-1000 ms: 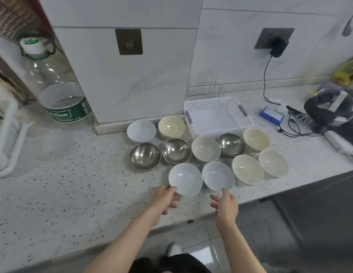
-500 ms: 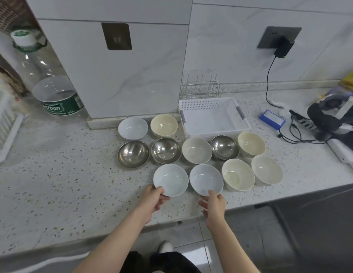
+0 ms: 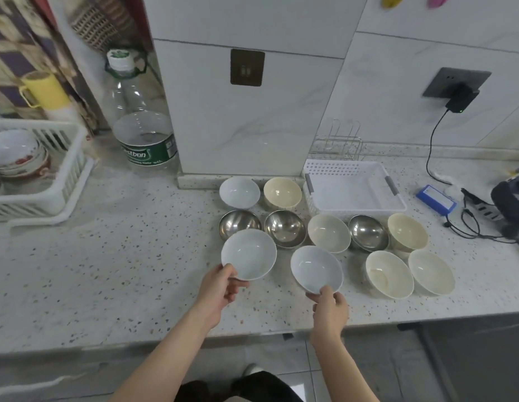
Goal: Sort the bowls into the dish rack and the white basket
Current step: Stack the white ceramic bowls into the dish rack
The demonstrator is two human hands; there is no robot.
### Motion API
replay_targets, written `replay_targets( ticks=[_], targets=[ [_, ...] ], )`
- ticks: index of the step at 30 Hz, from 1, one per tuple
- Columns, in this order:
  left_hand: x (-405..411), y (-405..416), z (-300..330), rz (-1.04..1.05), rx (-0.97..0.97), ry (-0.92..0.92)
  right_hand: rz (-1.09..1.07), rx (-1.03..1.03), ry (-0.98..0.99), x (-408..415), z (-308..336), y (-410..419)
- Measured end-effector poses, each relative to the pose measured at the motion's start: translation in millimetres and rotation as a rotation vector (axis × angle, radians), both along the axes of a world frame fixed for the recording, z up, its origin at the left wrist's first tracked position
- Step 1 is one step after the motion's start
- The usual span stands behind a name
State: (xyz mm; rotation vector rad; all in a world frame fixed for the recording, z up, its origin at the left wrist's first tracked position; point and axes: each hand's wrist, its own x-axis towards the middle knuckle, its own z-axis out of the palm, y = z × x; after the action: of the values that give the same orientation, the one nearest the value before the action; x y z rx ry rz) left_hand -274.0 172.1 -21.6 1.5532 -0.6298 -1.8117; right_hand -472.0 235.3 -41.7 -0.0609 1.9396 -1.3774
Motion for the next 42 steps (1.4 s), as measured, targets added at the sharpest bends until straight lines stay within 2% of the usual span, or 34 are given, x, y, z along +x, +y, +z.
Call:
replay_targets(
  ticks=[4, 8, 14, 21, 28, 36, 39, 42],
  targets=[
    [61, -2, 18, 0.055, -0.061, 0.057, -0.001, -0.082, 0.024, 50, 15, -18],
    [140, -6, 31, 0.12, -0.113, 0.059, 0.045, -0.155, -0.032, 129, 32, -37],
    [269, 2, 33, 0.247, -0.123, 0.004, 0.16, -0.15, -0.143, 261, 48, -52],
    [380, 14, 39, 0.379, -0.139, -0.026, 0.294, -0.168, -0.122, 361, 61, -65],
    [426, -20, 59, 0.459, -0.198, -0.047, 0.471, -0.235, 0.018, 398, 86, -115],
    [459, -87, 85, 0.506, -0.314, -0.077, 0.715, -0.357, 0.249, 438, 119, -216],
    [472, -110, 92, 0.53, -0.342, -0.088, 0.844, -0.3, 0.342, 450, 119, -245],
    [485, -124, 92, 0.556, -0.349, -0.091, 0.923, -0.237, 0.351, 460, 112, -262]
  ],
)
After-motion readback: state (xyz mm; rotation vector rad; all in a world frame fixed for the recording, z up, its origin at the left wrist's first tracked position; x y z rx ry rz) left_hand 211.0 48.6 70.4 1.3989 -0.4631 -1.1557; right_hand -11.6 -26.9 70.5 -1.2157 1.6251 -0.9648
